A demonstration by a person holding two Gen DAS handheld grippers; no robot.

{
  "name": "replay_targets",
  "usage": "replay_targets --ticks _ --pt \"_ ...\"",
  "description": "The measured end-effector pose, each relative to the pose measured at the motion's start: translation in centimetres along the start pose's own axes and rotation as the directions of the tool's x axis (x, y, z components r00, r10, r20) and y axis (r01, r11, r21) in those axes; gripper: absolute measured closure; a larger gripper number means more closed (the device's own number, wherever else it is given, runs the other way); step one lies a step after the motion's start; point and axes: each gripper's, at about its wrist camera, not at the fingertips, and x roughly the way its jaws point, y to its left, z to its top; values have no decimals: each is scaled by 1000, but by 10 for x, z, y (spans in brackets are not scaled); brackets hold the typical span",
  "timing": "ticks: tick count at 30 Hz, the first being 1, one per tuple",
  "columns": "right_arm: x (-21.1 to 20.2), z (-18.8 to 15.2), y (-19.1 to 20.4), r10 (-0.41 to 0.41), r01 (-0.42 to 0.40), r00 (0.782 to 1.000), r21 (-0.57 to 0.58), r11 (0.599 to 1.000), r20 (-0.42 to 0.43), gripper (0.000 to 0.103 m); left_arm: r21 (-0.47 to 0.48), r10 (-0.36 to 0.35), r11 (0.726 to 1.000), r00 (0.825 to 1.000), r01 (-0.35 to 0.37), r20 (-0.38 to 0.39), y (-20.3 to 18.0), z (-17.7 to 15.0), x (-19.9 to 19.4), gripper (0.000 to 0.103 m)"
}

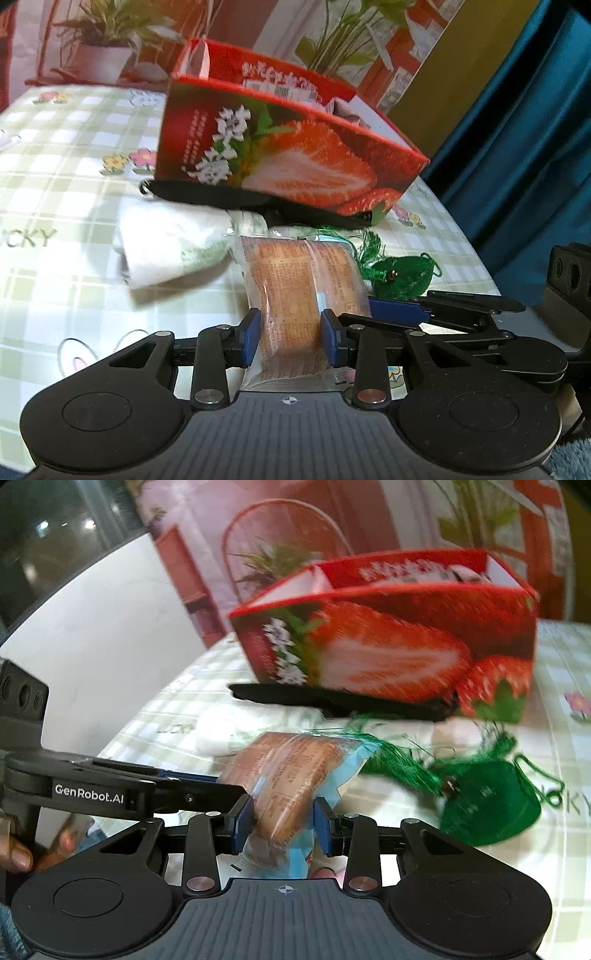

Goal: Organize soft objects
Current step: 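Grasp the bagged bread with both tools and lift it, then lower the bagged bread into the red box and open both tools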

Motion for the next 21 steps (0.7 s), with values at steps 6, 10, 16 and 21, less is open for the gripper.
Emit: replay_targets --ticks 6,10,16,21 --pt "-9 8 16 43 -39 998 -84 996 48 69 26 12 1000 997 -14 76 -4 1 -26 67" --pt "-16 13 23 50 -40 995 -116 992 83 69 48 10 999 994 -15 113 -7 5 -37 67" --pt "-25 19 25 51 -34 991 -130 991 124 69 60 -1 998 991 -7 137 -12 10 -40 67" --pt "-27 23 22 50 -33 989 -123 992 137 69 77 -9 997 989 -2 146 -13 21 -39 67"
